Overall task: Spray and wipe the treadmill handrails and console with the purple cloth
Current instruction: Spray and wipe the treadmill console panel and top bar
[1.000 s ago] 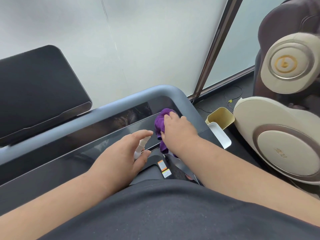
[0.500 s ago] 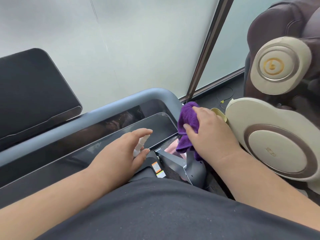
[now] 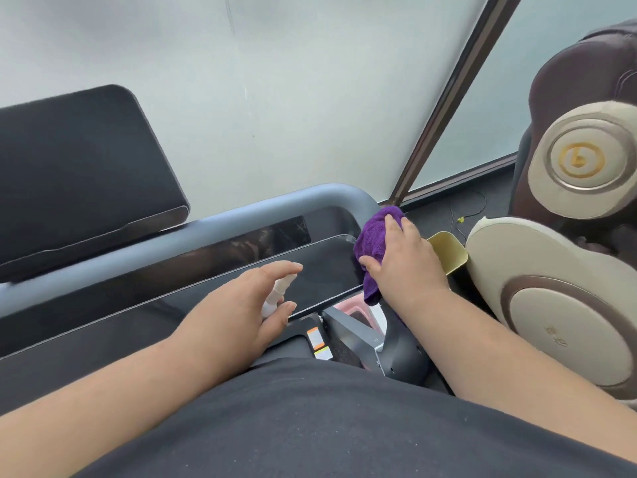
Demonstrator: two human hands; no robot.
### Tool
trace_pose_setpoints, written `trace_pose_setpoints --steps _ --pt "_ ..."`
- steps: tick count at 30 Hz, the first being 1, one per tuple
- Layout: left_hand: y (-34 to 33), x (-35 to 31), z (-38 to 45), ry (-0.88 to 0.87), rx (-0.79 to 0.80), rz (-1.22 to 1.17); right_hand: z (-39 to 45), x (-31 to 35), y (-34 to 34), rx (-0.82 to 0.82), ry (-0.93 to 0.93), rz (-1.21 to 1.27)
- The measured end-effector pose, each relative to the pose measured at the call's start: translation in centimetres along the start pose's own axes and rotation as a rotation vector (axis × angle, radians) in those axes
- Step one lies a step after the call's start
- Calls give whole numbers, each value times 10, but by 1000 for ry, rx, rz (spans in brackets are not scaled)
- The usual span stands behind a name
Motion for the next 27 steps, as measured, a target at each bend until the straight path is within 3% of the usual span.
trace_pose_setpoints --steps 8,11,14,17,19,22,24,27 --pt "20 51 -39 164 -84 -19 90 59 4 90 226 73" --pt "24 60 -50 202 -105 -33 106 74 15 166 270 303" --pt "28 64 -59 223 -128 -39 104 91 37 98 260 566" --pt "32 66 -63 244 -145 -41 79 148 43 41 428 680" --pt "35 66 -65 246 -154 -42 48 196 31 27 627 587" --pt "38 65 -65 248 -166 -42 8 241 -11 61 847 226" --pt "39 61 -63 236 -176 -23 1 242 -36 34 890 27" --pt "38 58 -60 227 -174 -12 10 231 -40 17 868 13"
Point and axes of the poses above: each hand's wrist, its own z-axis towards the middle knuckle, its own y-axis out of the back of the hand, x = y × z, the point moved 10 cm from there along z, towards the middle knuckle, and after that the axes turned 5 degrees about -x, right-handed, at the moved point
